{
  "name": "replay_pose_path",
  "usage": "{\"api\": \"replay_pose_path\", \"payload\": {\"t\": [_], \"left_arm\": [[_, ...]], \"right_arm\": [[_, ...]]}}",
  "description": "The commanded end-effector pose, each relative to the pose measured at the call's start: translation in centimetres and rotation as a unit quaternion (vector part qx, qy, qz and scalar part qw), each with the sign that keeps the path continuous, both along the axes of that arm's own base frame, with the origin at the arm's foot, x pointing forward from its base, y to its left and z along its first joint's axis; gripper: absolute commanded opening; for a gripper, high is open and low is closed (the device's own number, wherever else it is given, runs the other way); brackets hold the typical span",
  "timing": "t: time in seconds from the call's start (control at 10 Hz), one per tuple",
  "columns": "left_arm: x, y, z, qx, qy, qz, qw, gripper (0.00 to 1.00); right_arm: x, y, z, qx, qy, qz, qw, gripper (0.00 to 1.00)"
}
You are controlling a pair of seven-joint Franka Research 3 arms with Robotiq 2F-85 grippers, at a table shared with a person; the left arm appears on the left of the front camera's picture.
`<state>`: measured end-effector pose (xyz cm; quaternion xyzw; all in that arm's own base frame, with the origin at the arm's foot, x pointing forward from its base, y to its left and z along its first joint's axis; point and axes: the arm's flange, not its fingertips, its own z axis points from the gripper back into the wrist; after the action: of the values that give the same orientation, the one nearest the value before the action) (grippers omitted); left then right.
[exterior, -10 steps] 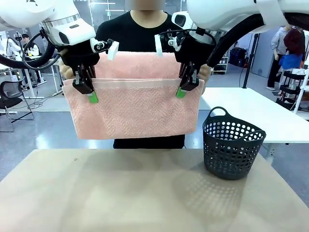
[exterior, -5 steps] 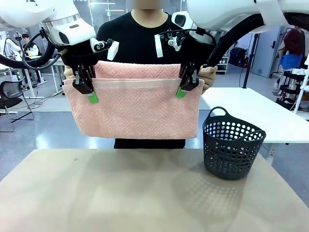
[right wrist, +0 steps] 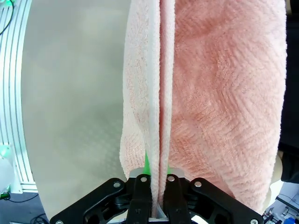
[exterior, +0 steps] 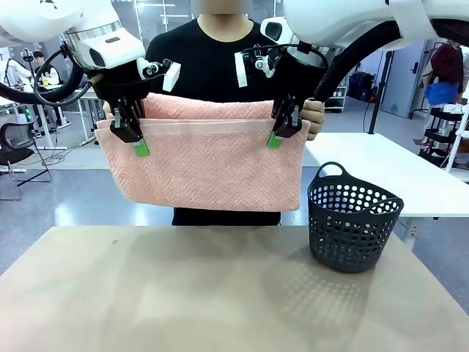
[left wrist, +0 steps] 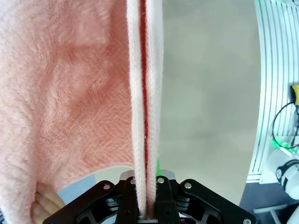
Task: Fold the towel.
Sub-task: Release the end of the 100 cm Hotel Towel you were holding.
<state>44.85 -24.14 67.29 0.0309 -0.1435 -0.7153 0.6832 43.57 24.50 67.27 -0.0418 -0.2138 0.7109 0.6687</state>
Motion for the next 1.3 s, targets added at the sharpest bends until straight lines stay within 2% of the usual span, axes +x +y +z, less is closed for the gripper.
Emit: {"api": "replay_pose_path", "payload": {"t": [0.0,1.2], "left_arm": [[0.13,0.07,0.28,-0.001,-0.002,-0.001,1.000,0.00],[0.13,0.07,0.28,-0.001,-0.002,-0.001,1.000,0.00]], "right_arm": [[0.06,-0.19,0.08,0.000,-0.001,0.001,1.000,0.00],[0.06,-0.19,0.08,0.000,-0.001,0.001,1.000,0.00]]}}
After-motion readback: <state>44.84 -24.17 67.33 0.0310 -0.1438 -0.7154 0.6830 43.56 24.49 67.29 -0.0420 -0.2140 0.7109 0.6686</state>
